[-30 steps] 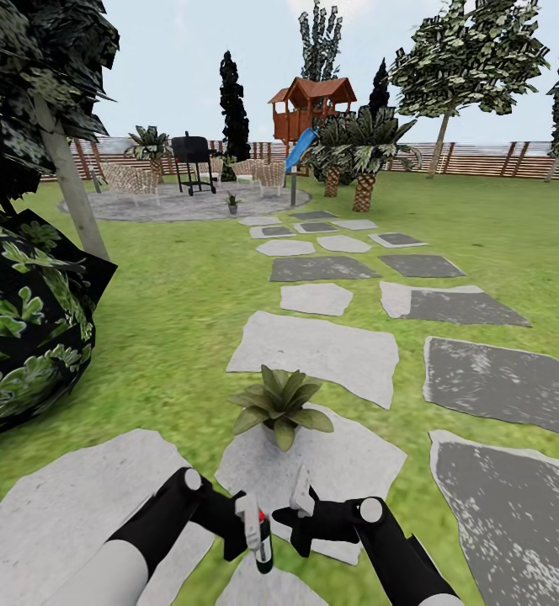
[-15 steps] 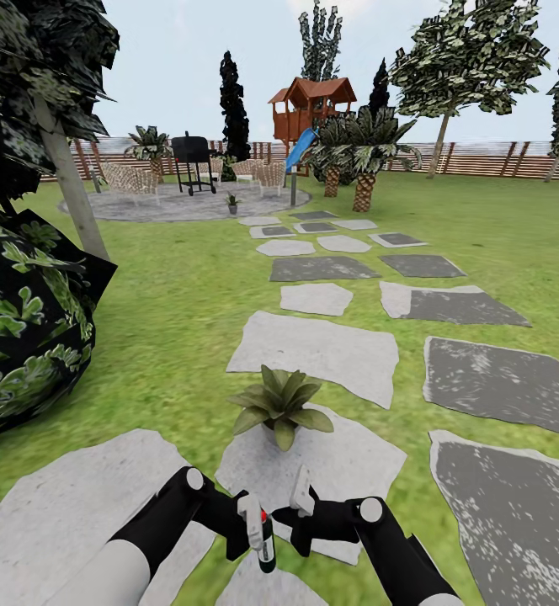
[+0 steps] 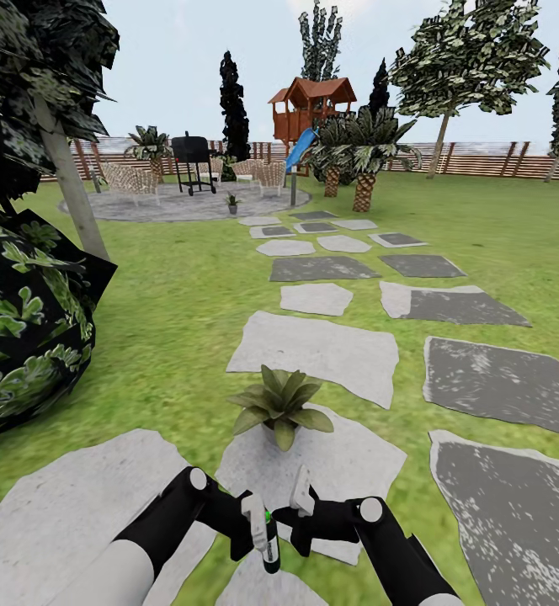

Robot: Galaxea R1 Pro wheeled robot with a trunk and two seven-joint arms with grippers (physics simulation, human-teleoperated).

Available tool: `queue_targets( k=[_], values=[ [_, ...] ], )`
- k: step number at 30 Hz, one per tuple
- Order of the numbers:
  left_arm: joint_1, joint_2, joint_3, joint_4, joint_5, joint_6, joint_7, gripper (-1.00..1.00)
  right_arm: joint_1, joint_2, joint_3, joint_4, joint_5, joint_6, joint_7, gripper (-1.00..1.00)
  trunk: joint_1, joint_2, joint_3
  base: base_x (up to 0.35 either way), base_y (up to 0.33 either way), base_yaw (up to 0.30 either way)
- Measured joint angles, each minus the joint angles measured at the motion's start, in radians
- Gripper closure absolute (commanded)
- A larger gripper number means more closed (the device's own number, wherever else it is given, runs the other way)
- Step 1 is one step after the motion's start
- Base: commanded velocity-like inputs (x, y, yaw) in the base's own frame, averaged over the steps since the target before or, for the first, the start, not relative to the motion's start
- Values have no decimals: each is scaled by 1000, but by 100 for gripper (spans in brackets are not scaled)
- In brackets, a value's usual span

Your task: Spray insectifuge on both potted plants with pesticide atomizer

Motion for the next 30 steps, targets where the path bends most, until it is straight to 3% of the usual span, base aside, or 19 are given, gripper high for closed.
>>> queue_targets(
  k=[1,2,4,7,15,16,22,24,25,27,30],
  values=[
    [0,0,0,0,0,0,0,100,0,0,0,0,0,0,0,100,0,0,0,0,0,0],
    [3,36,-1,3,-64,3,0,100,0,-1,-1,1,1,0,0,100,0,0,0,0,0,0],
    [5,58,3,4,-106,3,0,100,0,-2,-1,1,1,0,0,100,0,0,0,0,0,0],
    [8,87,9,7,-131,3,-1,100,0,-2,-1,2,2,0,0,100,0,0,0,0,0,0],
    [9,168,13,7,-134,8,0,100,0,-3,-2,4,3,0,0,100,0,0,0,0,0,0],
    [9,177,13,6,-134,9,1,100,0,-3,-2,5,3,0,0,-100,0,0,0,0,0,0],
    [10,239,15,3,-128,6,6,100,0,-10,-8,8,4,0,-4,-100,0,0,0,0,0,0],
    [11,247,19,2,-125,8,15,100,0,-13,-11,10,5,-2,-7,-100,0,0,0,0,0,0],
    [11,249,33,3,-124,9,29,100,0,-22,-11,18,6,-3,-11,-100,0,0,0,0,0,0],
    [11,245,102,4,-122,11,77,100,1,-55,-11,54,5,-6,-55,-100,0,0,0,0,0,0],
    [10,238,209,9,-119,15,134,100,1,-95,-13,125,1,-8,-184,-100,0,0,0,0,0,0]
  ],
)
